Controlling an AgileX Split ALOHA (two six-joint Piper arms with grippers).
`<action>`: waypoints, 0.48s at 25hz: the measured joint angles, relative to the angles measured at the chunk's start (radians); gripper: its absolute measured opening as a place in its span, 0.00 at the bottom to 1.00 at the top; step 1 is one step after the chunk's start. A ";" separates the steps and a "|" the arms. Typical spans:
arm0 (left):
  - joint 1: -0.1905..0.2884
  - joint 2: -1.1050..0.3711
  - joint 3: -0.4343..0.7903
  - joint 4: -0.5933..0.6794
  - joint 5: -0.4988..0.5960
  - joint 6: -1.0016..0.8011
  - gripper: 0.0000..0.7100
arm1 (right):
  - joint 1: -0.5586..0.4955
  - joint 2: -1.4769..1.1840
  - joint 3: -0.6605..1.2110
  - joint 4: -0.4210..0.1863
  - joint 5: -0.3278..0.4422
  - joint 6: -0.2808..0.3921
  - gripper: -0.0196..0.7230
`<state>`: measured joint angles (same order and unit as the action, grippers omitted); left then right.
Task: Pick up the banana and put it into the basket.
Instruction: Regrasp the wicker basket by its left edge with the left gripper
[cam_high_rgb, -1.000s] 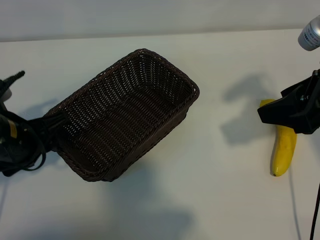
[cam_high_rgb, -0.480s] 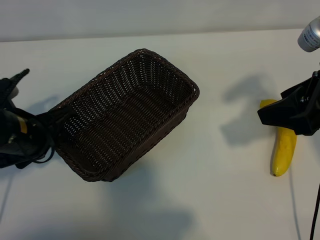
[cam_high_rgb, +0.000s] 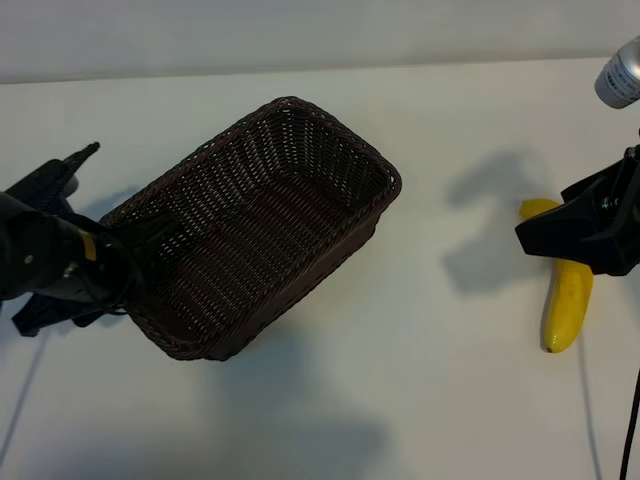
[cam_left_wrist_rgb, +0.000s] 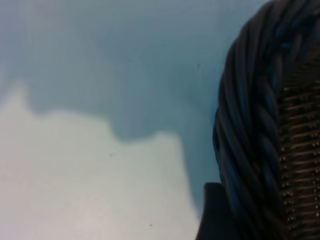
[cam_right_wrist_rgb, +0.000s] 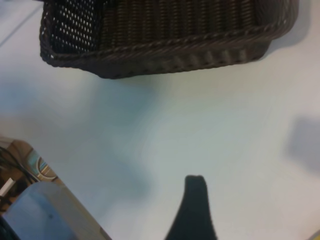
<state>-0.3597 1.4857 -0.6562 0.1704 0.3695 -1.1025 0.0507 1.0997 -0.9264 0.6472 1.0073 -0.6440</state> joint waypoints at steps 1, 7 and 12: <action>0.000 0.011 0.000 0.000 -0.009 0.002 0.74 | 0.000 0.000 0.000 0.000 0.000 0.000 0.81; 0.000 0.049 0.000 -0.001 -0.043 0.022 0.74 | 0.000 0.000 0.000 0.000 0.001 0.000 0.81; 0.000 0.081 0.001 -0.022 -0.063 0.024 0.71 | 0.000 0.000 0.000 0.000 0.002 0.000 0.81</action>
<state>-0.3597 1.5664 -0.6552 0.1488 0.3065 -1.0783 0.0507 1.0997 -0.9264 0.6472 1.0092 -0.6440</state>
